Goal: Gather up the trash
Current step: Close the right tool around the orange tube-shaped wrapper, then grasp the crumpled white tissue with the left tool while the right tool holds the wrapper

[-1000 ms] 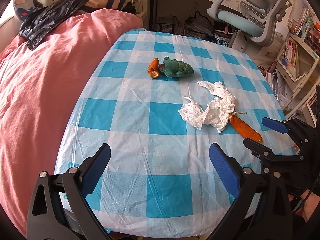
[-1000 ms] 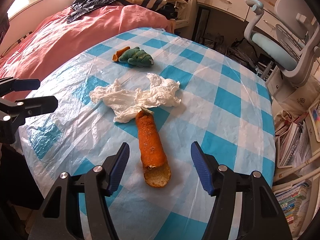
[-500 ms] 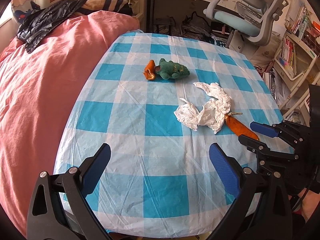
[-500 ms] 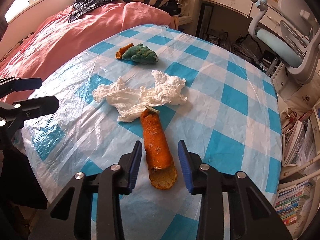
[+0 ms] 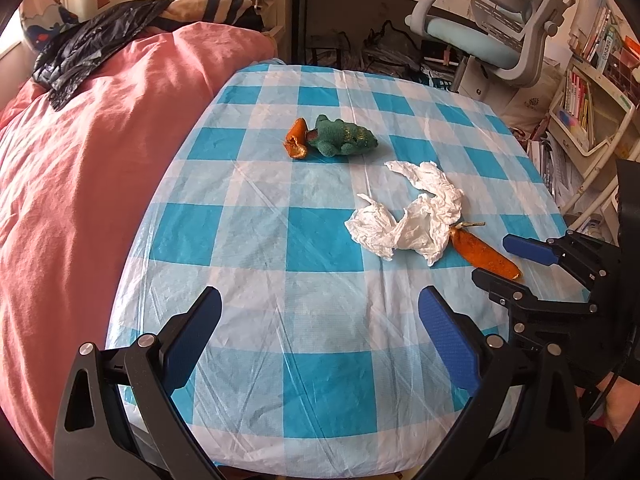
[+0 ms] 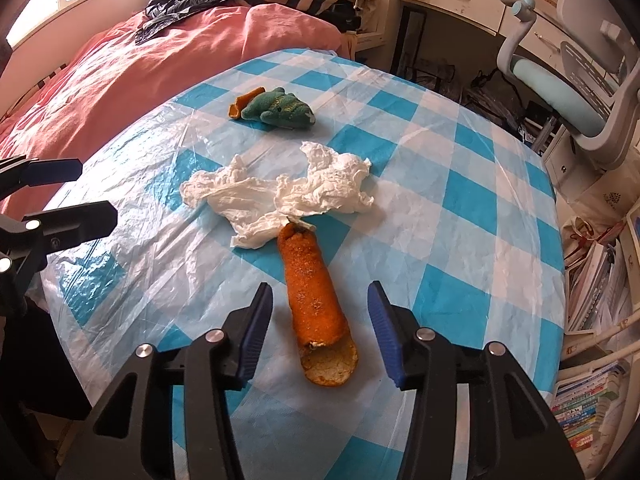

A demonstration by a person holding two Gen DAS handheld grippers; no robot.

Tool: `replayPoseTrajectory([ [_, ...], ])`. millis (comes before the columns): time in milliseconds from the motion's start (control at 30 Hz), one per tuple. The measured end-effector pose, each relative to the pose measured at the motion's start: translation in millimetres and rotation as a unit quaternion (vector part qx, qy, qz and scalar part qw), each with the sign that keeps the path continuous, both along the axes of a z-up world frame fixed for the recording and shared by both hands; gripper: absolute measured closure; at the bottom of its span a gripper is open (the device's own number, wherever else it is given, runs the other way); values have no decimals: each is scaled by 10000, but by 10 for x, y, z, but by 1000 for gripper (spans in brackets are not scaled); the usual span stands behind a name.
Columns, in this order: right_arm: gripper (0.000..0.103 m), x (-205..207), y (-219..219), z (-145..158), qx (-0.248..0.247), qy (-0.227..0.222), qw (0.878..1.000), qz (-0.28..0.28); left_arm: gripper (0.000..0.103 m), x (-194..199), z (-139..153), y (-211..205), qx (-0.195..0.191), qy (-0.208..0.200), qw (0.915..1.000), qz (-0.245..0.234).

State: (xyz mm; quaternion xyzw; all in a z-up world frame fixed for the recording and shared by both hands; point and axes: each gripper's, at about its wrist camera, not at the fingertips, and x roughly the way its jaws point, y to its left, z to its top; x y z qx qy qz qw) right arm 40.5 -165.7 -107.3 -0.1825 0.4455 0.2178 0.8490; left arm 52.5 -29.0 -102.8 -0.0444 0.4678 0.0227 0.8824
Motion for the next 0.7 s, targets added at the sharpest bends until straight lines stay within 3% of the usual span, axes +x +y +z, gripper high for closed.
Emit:
replayPoseTrajectory([
  [133, 56, 63, -41, -40, 147, 167, 9997, -100, 8, -12, 37, 34, -27, -67, 10000, 8],
  [200, 75, 76, -37, -29, 211, 247, 9994, -94, 8, 12, 19, 74, -2, -36, 10000, 53],
  [267, 79, 61, -28, -16, 196, 265, 9994, -77, 8, 62, -8, 121, -61, 25, 9999, 117],
  [500, 80, 32, -152, 19, 128, 226, 9995, -154, 8, 356, -165, 41, -89, 190, 9998, 57],
  [700, 80, 38, -333, 9, 100, 285, 9991, -283, 7, 693, -383, -270, -454, 418, 9976, -319],
])
